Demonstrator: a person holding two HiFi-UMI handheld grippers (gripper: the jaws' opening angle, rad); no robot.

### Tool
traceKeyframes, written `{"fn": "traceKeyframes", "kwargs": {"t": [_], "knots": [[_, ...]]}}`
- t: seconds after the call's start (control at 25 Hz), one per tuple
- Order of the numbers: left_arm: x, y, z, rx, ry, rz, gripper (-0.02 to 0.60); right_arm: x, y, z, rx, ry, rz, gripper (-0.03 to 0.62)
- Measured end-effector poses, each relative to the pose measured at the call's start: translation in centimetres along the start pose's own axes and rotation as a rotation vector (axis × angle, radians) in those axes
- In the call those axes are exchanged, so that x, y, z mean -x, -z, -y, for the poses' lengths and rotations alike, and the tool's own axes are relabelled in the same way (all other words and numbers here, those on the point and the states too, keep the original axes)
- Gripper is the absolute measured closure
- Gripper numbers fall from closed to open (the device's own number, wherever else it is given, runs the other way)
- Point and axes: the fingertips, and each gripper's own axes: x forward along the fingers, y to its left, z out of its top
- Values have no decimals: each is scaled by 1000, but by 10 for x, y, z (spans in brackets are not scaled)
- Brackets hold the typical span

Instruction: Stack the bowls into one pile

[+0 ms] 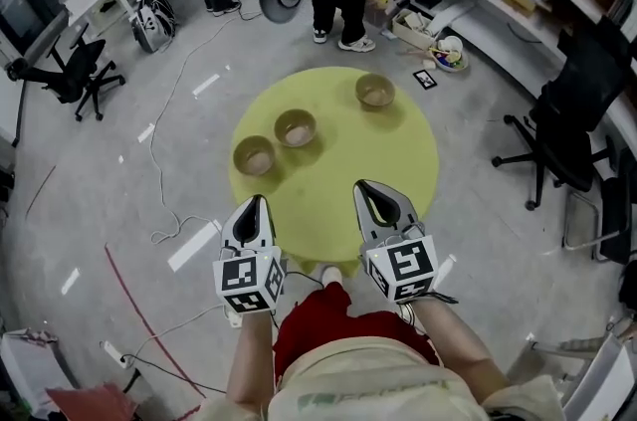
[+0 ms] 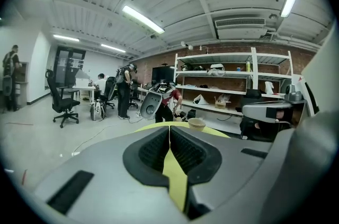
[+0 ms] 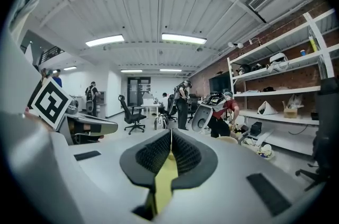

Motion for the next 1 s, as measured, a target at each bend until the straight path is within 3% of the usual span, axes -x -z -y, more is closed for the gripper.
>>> {"fn": "traceKeyframes", "kwargs": {"t": [0.36, 1.0], "knots": [[-34, -7, -62, 20, -39, -22, 557, -57, -11, -7, 3, 8, -16, 557], [-97, 17, -96, 57, -78, -129, 557, -124, 6, 1, -5, -39, -94, 557]]}}
